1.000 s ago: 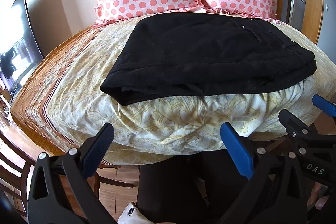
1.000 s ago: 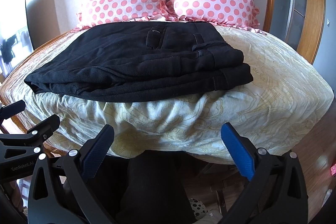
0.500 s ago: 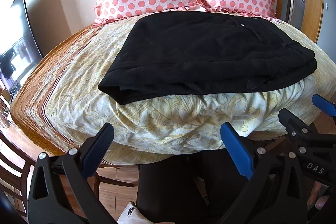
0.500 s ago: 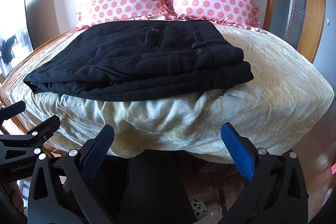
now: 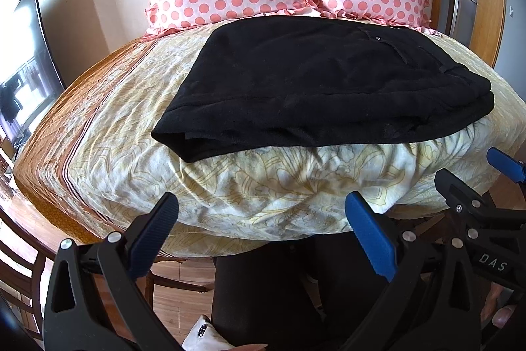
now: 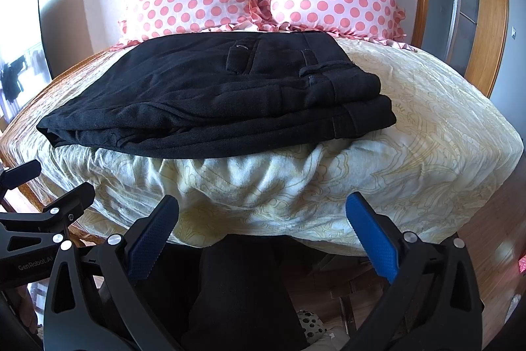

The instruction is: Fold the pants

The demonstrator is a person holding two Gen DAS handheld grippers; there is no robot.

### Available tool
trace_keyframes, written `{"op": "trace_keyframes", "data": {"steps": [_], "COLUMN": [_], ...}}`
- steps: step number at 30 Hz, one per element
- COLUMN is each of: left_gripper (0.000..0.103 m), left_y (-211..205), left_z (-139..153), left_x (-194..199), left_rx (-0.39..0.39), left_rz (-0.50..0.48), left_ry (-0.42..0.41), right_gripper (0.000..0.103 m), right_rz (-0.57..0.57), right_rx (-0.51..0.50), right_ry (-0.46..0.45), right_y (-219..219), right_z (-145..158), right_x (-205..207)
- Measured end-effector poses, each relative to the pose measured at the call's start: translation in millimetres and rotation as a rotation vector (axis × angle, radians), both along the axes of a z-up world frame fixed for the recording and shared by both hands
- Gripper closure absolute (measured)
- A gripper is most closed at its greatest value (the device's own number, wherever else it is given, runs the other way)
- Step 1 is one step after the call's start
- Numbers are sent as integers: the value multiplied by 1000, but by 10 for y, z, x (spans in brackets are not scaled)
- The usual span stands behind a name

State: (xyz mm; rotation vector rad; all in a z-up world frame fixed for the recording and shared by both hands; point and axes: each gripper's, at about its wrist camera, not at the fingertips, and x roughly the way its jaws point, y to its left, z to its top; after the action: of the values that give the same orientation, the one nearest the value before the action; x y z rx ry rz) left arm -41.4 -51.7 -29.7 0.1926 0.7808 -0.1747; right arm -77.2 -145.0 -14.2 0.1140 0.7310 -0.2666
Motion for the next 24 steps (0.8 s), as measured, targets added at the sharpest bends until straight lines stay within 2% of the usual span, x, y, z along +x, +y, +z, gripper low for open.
{"op": "trace_keyframes", "data": {"steps": [24], "left_gripper": [2], "left_y": [5], "left_z": [-8], "left_x": [-1], "left_rx": [-8], "left_rz": [-7], "left_ry": [13], "right_gripper": [1], "right_rz": [-1], "right_rx": [0], "right_ry": [4], "right_y": [4], "right_z": [-10], "right_x": [16]}}
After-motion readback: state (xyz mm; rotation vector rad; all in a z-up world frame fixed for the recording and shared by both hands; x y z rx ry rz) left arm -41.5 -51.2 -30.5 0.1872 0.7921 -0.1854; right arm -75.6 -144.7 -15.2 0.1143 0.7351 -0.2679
